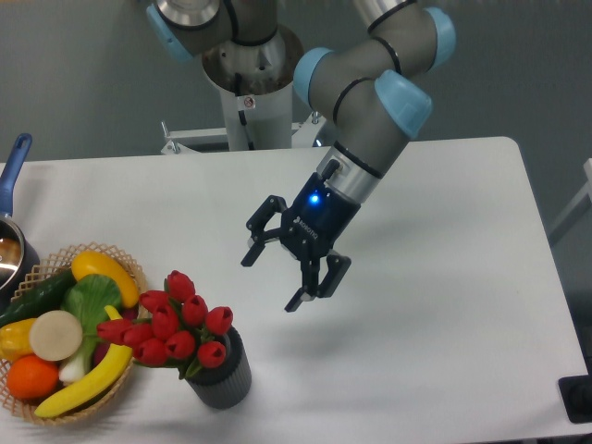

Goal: Pick up the flowers from the vase
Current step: 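Lower the open gripper around the tulip stems above the vase rim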

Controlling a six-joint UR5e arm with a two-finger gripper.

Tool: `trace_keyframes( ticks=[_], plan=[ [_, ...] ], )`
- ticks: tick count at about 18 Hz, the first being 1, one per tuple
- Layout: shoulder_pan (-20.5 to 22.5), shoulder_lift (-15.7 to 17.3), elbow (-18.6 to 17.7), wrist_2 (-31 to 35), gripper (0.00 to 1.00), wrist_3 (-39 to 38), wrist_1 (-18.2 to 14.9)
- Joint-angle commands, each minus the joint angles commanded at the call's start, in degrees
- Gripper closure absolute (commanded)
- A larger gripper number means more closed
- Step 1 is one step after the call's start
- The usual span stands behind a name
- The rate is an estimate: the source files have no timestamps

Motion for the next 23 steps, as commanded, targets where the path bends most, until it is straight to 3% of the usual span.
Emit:
trace_keyframes(
  ticks=[12,17,23],
  plan=[
    [-3.9,-4.9,4.0,-0.7,0.00,-0.5,-0.1],
    [-5.4,-6.9,6.6,-0.6,0.00,-4.0,0.0],
    [-6.6,-7.5,6.6,-0.6,0.00,-4.3,-0.1]
  ],
)
